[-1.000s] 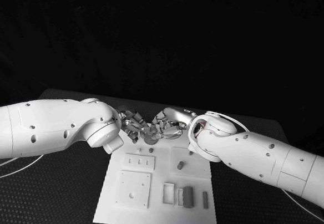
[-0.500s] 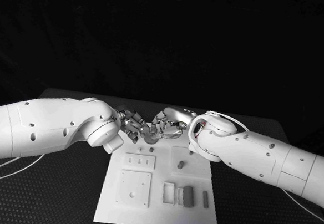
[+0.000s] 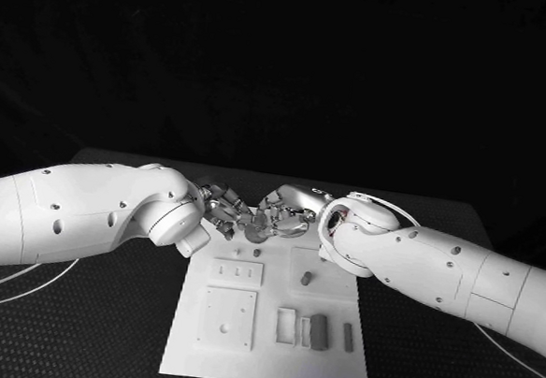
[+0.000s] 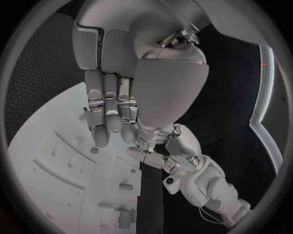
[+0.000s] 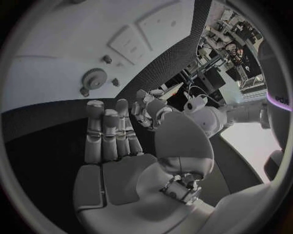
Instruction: Assemble the parts on the task board
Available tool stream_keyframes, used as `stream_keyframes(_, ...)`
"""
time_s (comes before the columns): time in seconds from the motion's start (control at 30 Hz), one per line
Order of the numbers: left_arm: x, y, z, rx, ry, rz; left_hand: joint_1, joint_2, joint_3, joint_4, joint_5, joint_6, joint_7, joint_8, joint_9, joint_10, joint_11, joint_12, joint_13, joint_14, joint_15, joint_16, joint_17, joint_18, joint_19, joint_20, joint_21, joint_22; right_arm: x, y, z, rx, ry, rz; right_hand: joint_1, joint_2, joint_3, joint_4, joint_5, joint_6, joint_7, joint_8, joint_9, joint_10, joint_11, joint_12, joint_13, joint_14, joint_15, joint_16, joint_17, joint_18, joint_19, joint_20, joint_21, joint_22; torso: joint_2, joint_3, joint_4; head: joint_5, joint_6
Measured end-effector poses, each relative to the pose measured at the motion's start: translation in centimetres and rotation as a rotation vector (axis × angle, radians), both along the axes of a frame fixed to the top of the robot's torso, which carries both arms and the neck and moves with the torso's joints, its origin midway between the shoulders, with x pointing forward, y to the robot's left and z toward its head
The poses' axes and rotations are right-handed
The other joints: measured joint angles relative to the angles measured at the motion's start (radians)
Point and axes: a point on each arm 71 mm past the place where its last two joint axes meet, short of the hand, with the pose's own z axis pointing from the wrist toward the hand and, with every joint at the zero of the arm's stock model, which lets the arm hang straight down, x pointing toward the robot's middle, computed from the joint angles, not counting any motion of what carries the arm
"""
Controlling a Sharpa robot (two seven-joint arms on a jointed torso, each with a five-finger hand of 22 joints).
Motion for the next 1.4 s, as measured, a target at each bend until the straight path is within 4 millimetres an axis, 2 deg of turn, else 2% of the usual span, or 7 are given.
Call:
stream_keyframes(0.17, 0.0, 0.3, 0.0, -0.001, 0.003, 0.003, -0.002, 0.002, 0.000, 0.000, 0.002, 0.000, 0.000, 0.000, -0.002, 0.001, -0.001, 0.000, 0.001, 0.000, 0.000, 0.004, 0.000, 0.000, 0.000, 0.000, 0.000, 0.000, 0.5, -1.4, 0.1, 0.008, -0.016, -0.040, 0.006, -0.017, -0.006, -0.007, 0.000, -0.119, 0.032, -0.049, -0.026, -0.055, 0.041, 0.002, -0.002, -0.046, 0.040, -0.007, 0.001, 0.000, -0.026, 0.023, -0.009, 0.000, 0.000, -0.0006, -0.0004, 0.004, -0.003)
stream_keyframes(0.8, 0.2, 1.1, -0.3, 0.031, 0.041, -0.018, -0.016, 0.016, 0.000, -0.001, 0.006, 0.004, -0.004, 0.000, -0.006, 0.003, -0.004, 0.007, 0.007, 0.003, -0.003, 0.015, -0.003, 0.000, 0.005, -0.001, 0.002, 0.000, 1.6, -7.3, 0.7, 0.074, -0.063, -0.187, 0.011, -0.022, -0.014, 0.001, 0.000, -0.128, 0.038, -0.037, -0.026, -0.066, 0.044, 0.034, -0.009, -0.056, 0.042, 0.011, 0.002, 0.000, -0.028, 0.025, -0.011, 0.000, -0.001, 0.0013, -0.0031, 0.013, -0.002)
stream_keyframes(1.1, 0.1, 1.3, -1.0, 0.108, 0.058, -0.035, -0.134, 0.020, -0.018, -0.019, 0.190, 0.037, -0.037, 0.000, -0.062, 0.032, -0.022, 0.066, 0.050, 0.025, -0.025, 0.097, 0.010, 0.000, 0.030, -0.017, 0.092, 0.000, 2.9, -10.7, 3.2, 0.234, -0.068, -0.322, 0.011, -0.022, -0.017, 0.004, 0.000, -0.125, 0.037, -0.036, -0.026, -0.066, 0.043, 0.034, -0.014, -0.056, 0.042, 0.011, -0.001, 0.000, -0.028, 0.025, -0.011, 0.000, 0.000, 0.0015, -0.0048, 0.020, -0.008)
stream_keyframes(1.13, 0.1, 1.4, -1.0, 0.116, 0.058, -0.036, -0.181, 0.023, -0.015, -0.034, 0.193, 0.040, -0.039, 0.002, -0.059, 0.037, -0.027, 0.070, 0.053, 0.029, -0.029, 0.104, 0.007, 0.000, 0.028, -0.022, 0.105, 0.000, 3.0, -11.0, 3.5, 0.247, -0.067, -0.332, 0.011, -0.022, -0.017, 0.004, 0.000, -0.125, 0.037, -0.036, -0.026, -0.068, 0.042, 0.034, -0.014, -0.056, 0.042, 0.011, -0.001, 0.000, -0.028, 0.025, -0.011, 0.000, 0.000, 0.0014, -0.0048, 0.020, -0.009)
stream_keyframes(1.27, 0.0, 1.5, -1.0, 0.148, 0.062, -0.042, -0.454, 0.038, 0.218, -0.343, 0.184, 0.044, -0.044, 0.006, -0.009, 0.043, -0.028, 0.073, 0.055, 0.032, -0.032, 0.120, -0.016, 0.000, 0.026, -0.027, 0.145, 0.000, 3.6, -12.0, 4.8, 0.292, -0.067, -0.373, 0.011, -0.022, -0.020, 0.006, 0.000, -0.125, 0.037, -0.036, -0.026, -0.072, 0.038, 0.034, -0.020, -0.060, 0.038, 0.011, -0.005, 0.000, -0.030, 0.026, -0.011, 0.000, -0.001, 0.0009, -0.0042, 0.020, -0.016)
stream_keyframes(1.33, 0.0, 1.5, -1.1, 0.163, 0.067, -0.050, -0.542, 0.047, 0.271, -0.401, 0.183, 0.045, -0.044, 0.008, 0.150, 0.044, -0.029, 0.075, 0.055, 0.032, -0.032, 0.124, -0.025, 0.000, 0.026, -0.028, 0.154, 0.000, 3.9, -12.5, 5.1, 0.307, -0.063, -0.392, 0.011, -0.022, -0.020, 0.006, 0.000, -0.125, 0.037, -0.035, -0.026, -0.073, 0.037, 0.034, -0.023, -0.062, 0.036, 0.011, -0.006, 0.000, -0.030, 0.026, -0.011, 0.000, -0.001, 0.0011, -0.0035, 0.019, -0.019)
stream_keyframes(1.4, -0.1, 1.3, -1.4, 0.176, 0.073, -0.058, -0.572, 0.052, 0.307, -0.437, 0.182, 0.045, -0.044, 0.008, 0.164, 0.046, -0.031, 0.077, 0.055, 0.034, -0.034, 0.124, -0.029, 0.000, 0.028, -0.029, 0.156, 0.000, 4.1, -12.9, 5.3, 0.316, -0.059, -0.407, 0.011, -0.022, -0.020, 0.006, 0.000, -0.125, 0.037, -0.033, -0.026, -0.073, 0.037, 0.034, -0.023, -0.063, 0.035, 0.011, -0.006, 0.000, -0.030, 0.027, -0.011, 0.000, -0.001, 0.0011, -0.0029, 0.018, -0.022)
